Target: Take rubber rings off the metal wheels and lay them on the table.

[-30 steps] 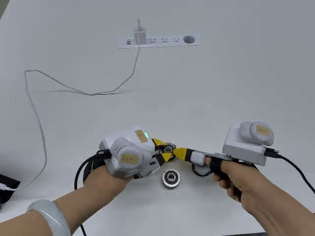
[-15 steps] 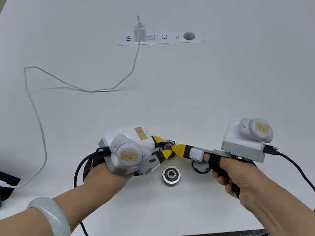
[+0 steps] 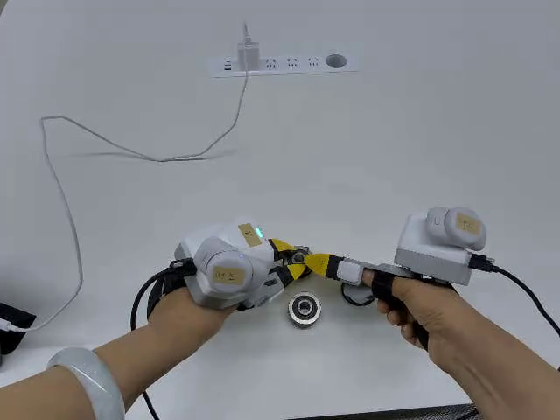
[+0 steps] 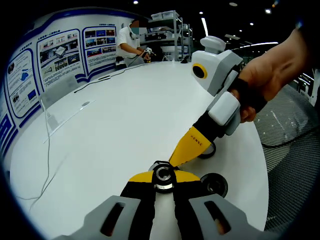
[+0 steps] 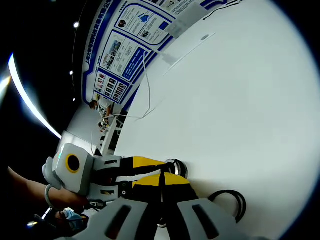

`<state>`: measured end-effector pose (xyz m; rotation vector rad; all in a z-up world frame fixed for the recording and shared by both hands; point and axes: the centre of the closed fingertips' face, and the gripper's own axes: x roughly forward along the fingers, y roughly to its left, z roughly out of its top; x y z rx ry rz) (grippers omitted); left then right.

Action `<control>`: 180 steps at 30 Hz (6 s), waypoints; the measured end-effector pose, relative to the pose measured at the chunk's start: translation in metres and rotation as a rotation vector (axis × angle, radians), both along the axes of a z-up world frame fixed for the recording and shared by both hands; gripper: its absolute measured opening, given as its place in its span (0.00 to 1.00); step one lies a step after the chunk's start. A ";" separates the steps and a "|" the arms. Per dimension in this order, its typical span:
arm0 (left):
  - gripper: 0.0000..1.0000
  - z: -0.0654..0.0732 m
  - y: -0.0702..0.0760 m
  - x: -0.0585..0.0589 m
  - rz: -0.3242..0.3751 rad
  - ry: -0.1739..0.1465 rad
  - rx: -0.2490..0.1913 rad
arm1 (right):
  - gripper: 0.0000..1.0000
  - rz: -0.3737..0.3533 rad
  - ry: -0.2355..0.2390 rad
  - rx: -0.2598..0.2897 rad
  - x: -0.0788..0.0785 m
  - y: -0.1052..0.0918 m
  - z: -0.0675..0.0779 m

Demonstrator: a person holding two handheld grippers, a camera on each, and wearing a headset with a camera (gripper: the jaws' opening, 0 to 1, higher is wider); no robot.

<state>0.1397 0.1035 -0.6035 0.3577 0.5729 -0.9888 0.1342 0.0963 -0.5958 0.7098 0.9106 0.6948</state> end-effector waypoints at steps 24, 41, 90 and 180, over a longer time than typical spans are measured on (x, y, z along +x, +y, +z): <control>0.13 0.000 0.000 0.000 -0.003 -0.001 0.002 | 0.01 0.033 -0.020 0.035 -0.008 0.004 0.011; 0.15 0.002 0.000 0.000 -0.024 -0.016 0.006 | 0.02 -0.053 0.023 -0.018 0.001 -0.005 -0.005; 0.49 0.011 0.016 -0.013 0.031 -0.039 -0.070 | 0.02 -0.077 0.008 0.053 -0.025 -0.016 0.021; 0.18 0.003 0.002 -0.001 0.041 -0.004 -0.031 | 0.10 -0.059 -0.017 -0.059 -0.012 -0.022 0.004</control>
